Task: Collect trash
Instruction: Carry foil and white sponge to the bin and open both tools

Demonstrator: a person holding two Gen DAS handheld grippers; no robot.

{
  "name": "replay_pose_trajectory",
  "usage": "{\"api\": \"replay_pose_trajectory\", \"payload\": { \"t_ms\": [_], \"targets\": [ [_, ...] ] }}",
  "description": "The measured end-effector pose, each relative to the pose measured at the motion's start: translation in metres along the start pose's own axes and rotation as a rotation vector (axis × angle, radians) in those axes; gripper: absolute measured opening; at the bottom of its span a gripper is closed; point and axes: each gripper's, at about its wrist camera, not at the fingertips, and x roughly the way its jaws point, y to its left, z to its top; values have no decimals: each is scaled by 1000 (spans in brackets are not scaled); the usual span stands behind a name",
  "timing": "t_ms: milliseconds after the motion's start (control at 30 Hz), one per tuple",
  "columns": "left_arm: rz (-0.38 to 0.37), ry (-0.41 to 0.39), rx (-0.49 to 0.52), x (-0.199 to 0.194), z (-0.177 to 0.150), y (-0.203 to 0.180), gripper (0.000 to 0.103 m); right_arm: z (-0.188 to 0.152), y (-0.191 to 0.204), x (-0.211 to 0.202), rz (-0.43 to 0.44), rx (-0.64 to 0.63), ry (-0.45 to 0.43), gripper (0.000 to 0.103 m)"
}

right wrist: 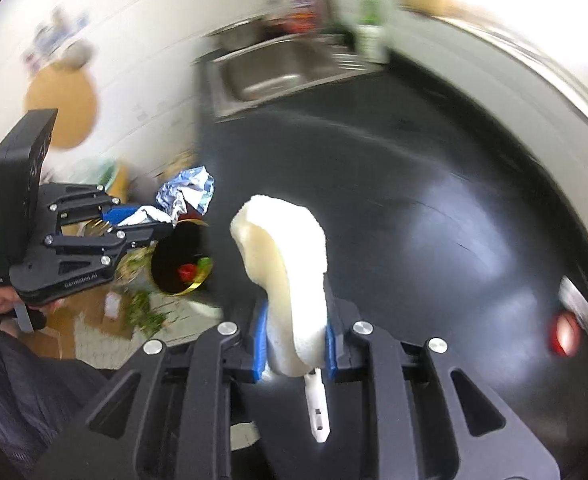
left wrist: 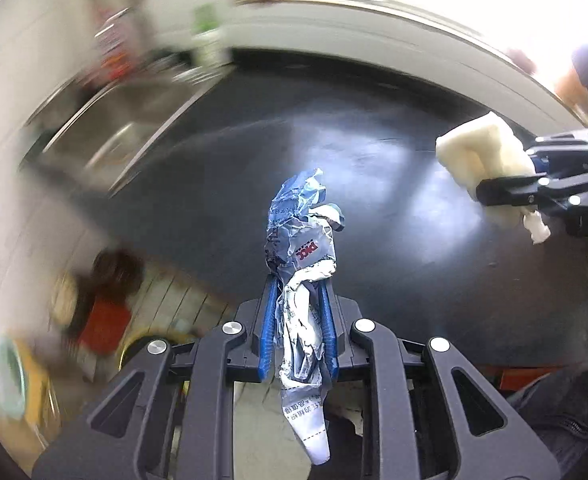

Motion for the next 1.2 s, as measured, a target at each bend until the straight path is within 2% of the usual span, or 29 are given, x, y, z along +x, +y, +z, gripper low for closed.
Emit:
{"api": "replay_pose_trajectory", "payload": {
  "t_ms": [233, 400, 567, 700, 867, 900, 933, 967, 1000, 1033, 1067, 1200],
  "targets": [
    [140, 52, -287, -8, -94, 113, 20, 55, 124, 103, 172, -160, 101, 22],
    [195, 104, -455, 21, -159, 179, 20, 79, 198, 194, 247, -214, 191, 22],
    [175, 109, -605, 71, -210, 226, 20, 85, 228, 284, 286, -131, 295, 22],
    [156, 128, -682, 110, -233, 247, 20, 86, 236, 347, 261, -109, 359, 24],
    [124, 139, -709, 142, -243, 262, 20, 82, 233, 383, 227, -86, 391, 27],
    [123, 144, -705, 146, -244, 264, 20, 83, 233, 387, 225, -86, 392, 30],
    [126, 144, -700, 149, -244, 265, 20, 85, 232, 389, 223, -86, 390, 39],
    [124, 139, -701, 151, -245, 266, 26, 86, 231, 389, 220, -88, 385, 46],
    [124, 142, -706, 153, -245, 268, 51, 88, 230, 390, 216, -89, 379, 57],
    [132, 147, -719, 154, -246, 270, 68, 90, 230, 391, 209, -91, 378, 69],
    [152, 139, -730, 152, -246, 272, 84, 91, 230, 392, 211, -88, 380, 72],
    [167, 143, -723, 149, -247, 275, 84, 92, 228, 392, 224, -89, 394, 73]
  ]
}}
